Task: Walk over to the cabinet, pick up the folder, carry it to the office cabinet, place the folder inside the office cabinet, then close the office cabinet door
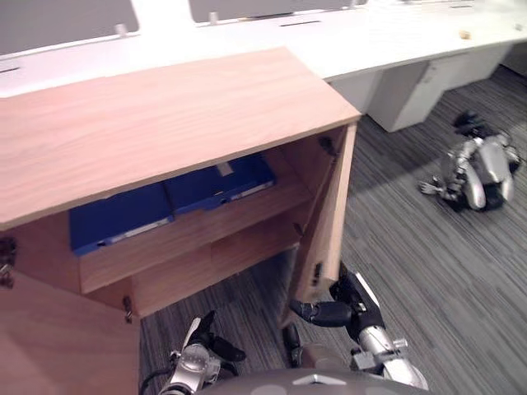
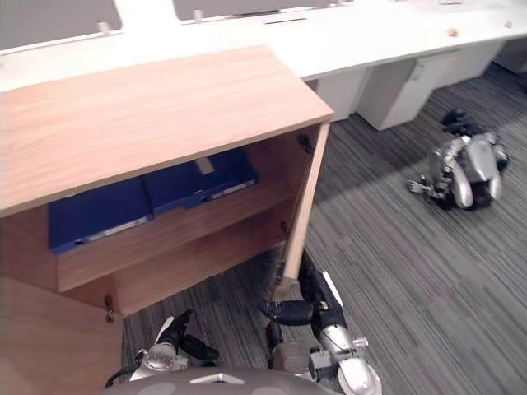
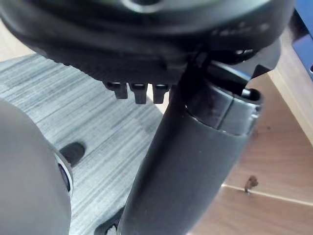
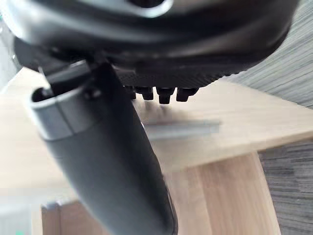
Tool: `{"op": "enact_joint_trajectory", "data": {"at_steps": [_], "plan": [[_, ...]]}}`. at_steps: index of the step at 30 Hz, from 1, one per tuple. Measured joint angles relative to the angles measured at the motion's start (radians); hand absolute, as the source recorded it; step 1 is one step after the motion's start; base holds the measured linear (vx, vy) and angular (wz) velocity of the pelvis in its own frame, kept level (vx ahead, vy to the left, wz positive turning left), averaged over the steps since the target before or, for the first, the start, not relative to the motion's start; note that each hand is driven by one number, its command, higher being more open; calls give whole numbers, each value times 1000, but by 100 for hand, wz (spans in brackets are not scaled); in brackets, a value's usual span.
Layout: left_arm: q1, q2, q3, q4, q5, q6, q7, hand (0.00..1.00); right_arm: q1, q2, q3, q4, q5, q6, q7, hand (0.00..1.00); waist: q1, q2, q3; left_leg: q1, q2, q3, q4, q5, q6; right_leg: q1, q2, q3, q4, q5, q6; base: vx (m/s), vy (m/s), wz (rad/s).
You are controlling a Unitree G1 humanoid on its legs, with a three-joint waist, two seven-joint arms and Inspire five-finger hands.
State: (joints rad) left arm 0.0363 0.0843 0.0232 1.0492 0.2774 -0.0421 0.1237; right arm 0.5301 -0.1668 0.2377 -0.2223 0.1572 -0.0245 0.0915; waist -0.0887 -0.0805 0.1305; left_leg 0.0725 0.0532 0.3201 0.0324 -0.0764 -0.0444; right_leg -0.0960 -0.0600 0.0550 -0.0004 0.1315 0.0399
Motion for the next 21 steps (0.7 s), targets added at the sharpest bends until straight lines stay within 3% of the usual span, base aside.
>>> {"op": "enact_joint_trajectory", "data": {"at_steps": [5,13,21], "plan": [[-7,0,0,-1,-10,0,-1,100,-148,-1,20,48,-1,0,3,100,32,7,-4,-4,6,-61,-31,30,10,15,1,-65,-8,-14,5,82,-33,36],[2,0,8,-2,-54,0,-1,100,-342,-70,11,182,-13,-3,-31,100,47,34,-15,-20,-3,-146,-44,37,19,44,-15,-151,-27,-32,18,70,3,31],[18,-1,42,-7,-113,-1,-2,100,-487,-78,-39,345,-39,-31,-60,100,64,60,-28,-42,-16,-228,-47,55,26,67,-29,-226,-50,-34,20,-5,-4,30]]}}
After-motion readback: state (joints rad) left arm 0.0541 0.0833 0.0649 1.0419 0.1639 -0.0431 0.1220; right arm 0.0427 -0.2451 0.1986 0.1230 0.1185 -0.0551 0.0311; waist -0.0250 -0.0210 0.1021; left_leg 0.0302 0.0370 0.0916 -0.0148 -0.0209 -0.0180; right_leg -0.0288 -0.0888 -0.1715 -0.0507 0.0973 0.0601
